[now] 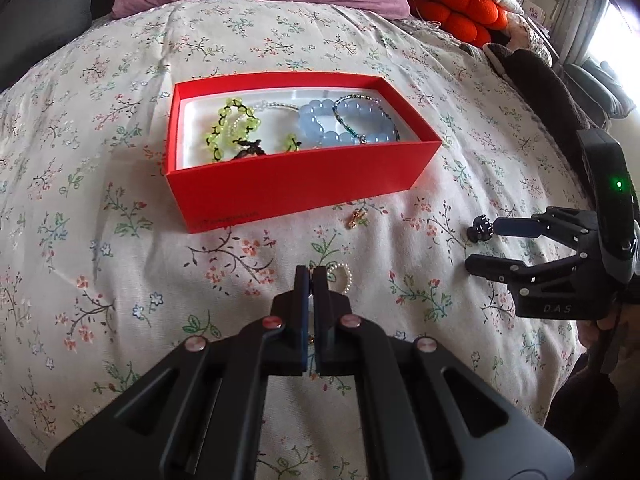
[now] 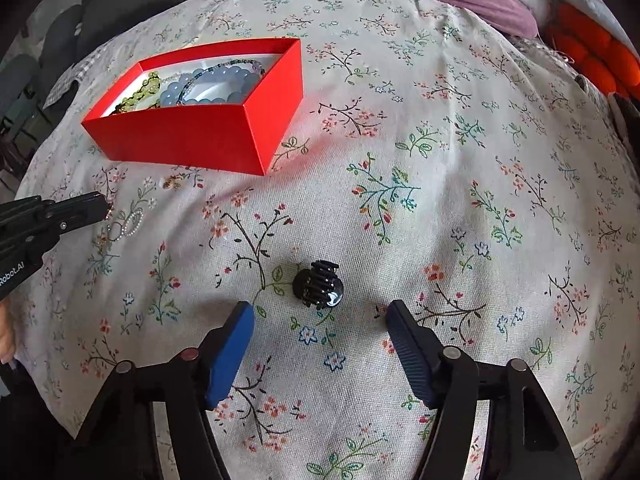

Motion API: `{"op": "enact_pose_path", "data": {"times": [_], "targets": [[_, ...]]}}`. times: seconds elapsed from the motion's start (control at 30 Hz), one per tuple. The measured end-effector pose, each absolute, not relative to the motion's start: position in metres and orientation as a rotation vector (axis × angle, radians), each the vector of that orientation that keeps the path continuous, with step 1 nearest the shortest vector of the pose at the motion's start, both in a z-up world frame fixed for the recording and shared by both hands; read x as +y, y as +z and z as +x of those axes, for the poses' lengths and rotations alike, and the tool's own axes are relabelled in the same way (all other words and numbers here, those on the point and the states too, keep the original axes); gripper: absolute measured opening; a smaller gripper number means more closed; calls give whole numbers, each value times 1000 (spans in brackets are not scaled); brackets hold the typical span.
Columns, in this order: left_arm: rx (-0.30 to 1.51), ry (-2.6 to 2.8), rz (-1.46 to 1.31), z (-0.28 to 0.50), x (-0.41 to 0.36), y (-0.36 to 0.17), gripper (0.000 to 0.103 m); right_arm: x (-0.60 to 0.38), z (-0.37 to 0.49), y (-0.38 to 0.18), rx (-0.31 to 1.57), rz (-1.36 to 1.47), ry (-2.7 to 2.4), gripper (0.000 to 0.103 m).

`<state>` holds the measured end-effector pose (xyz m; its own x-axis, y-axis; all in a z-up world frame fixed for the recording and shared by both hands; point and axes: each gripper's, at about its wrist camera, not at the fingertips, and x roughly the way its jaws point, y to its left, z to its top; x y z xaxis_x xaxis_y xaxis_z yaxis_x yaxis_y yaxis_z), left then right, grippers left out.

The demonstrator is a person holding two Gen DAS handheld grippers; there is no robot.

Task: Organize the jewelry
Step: 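Grasp the black claw hair clip with the right tool while the left tool holds the pearl ring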

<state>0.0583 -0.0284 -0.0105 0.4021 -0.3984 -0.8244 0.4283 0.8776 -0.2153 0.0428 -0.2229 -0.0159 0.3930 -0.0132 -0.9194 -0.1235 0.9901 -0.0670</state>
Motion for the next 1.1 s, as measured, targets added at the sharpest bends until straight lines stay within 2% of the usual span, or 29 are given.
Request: {"op": "enact_pose_path", "data": {"times": [0.4, 1.1], "targets": [[1055, -501, 28, 57, -19, -7, 2, -223, 58, -17, 1159, -105, 83, 26], [1107, -441, 39, 57, -16, 4, 2, -204, 43, -1, 1169, -88, 94, 26]]}}
